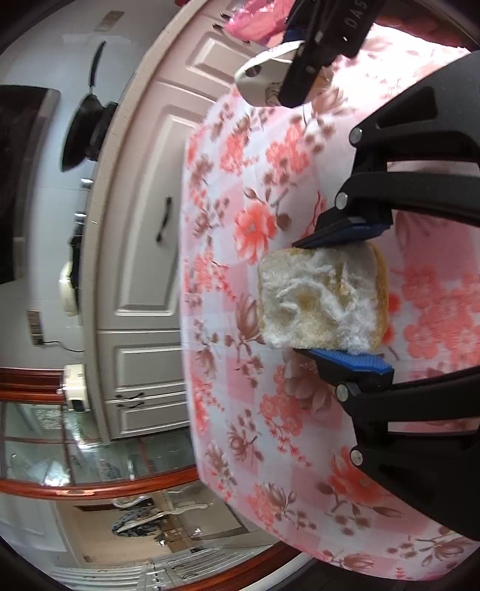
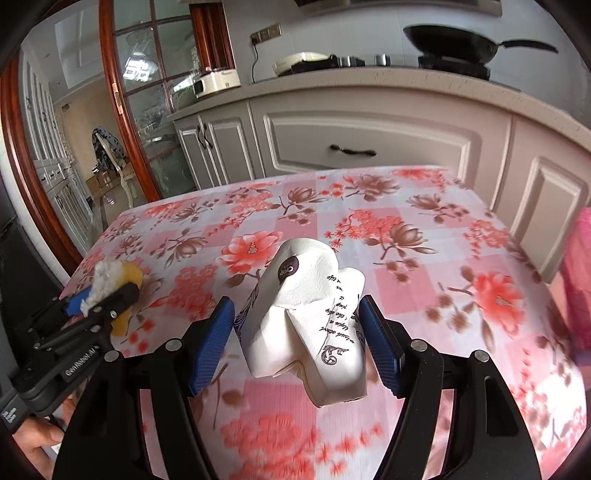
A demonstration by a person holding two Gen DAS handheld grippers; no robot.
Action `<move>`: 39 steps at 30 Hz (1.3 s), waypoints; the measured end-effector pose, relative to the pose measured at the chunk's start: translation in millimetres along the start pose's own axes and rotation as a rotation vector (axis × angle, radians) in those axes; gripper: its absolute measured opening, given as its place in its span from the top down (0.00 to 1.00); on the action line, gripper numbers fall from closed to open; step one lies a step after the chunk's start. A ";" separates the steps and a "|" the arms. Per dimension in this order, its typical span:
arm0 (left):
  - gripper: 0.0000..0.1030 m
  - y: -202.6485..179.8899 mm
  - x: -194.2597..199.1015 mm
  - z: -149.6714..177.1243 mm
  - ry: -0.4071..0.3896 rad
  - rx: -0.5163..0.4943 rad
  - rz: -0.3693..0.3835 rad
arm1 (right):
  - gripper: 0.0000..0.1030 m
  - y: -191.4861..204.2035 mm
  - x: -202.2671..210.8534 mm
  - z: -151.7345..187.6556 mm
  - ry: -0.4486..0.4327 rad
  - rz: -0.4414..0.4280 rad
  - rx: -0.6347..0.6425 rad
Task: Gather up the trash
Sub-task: 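Carry the sponge and paper over the pink bin and open both tools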
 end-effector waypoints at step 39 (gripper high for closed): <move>0.54 -126.6 166.3 36.9 -0.229 -0.203 0.219 | 0.36 -58.8 170.9 59.3 -0.208 0.169 -0.015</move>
Point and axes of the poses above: each gripper's, at about its wrist camera, not at the fingertips, and x roughly against the way its jaws point, y to its left, z to its underside, the point moved 6 cm from there along -x, roughly the way its jaws point, and after that the axes turned 13 degrees about x, right-handed, at the moved point
